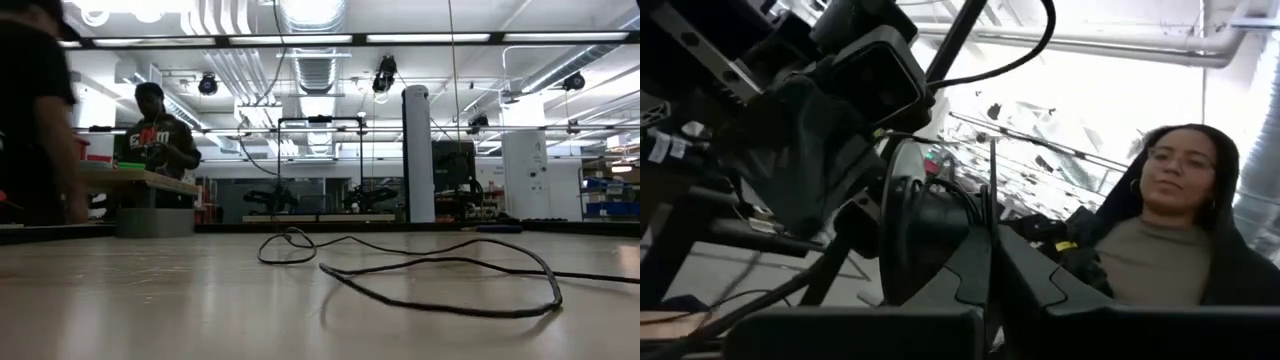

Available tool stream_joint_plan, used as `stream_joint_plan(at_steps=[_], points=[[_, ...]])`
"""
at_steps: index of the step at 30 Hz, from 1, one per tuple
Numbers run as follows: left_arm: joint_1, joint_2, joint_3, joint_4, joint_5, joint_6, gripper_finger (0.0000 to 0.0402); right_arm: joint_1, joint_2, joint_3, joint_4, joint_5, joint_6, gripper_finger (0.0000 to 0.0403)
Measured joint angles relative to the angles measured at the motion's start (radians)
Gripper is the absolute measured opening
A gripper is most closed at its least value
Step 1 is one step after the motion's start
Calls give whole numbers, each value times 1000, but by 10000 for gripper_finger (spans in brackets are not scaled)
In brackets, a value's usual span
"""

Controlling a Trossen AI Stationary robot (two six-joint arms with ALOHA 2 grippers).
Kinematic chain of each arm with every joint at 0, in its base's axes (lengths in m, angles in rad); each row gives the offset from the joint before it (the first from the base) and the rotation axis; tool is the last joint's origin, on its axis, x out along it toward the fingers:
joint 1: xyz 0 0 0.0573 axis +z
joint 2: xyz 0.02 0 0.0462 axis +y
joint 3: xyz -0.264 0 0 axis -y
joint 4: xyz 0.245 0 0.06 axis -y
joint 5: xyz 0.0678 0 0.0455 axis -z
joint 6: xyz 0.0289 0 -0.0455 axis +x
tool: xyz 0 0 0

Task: Coil cords
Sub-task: Coil the black wire on the black spool

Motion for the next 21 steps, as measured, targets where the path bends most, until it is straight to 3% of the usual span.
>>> stream_joint_plan(at_steps=[7, 14, 21], points=[[1, -1, 13, -10, -16, -9, 0, 13, -4, 0, 4, 34, -86, 0], [64, -1, 13, -104, 7, -7, 0, 56, -10, 0, 60, 154, -233, 0], [97, -4, 35, -101, 12, 38, 0, 55, -21, 0, 57, 187, -221, 0]])
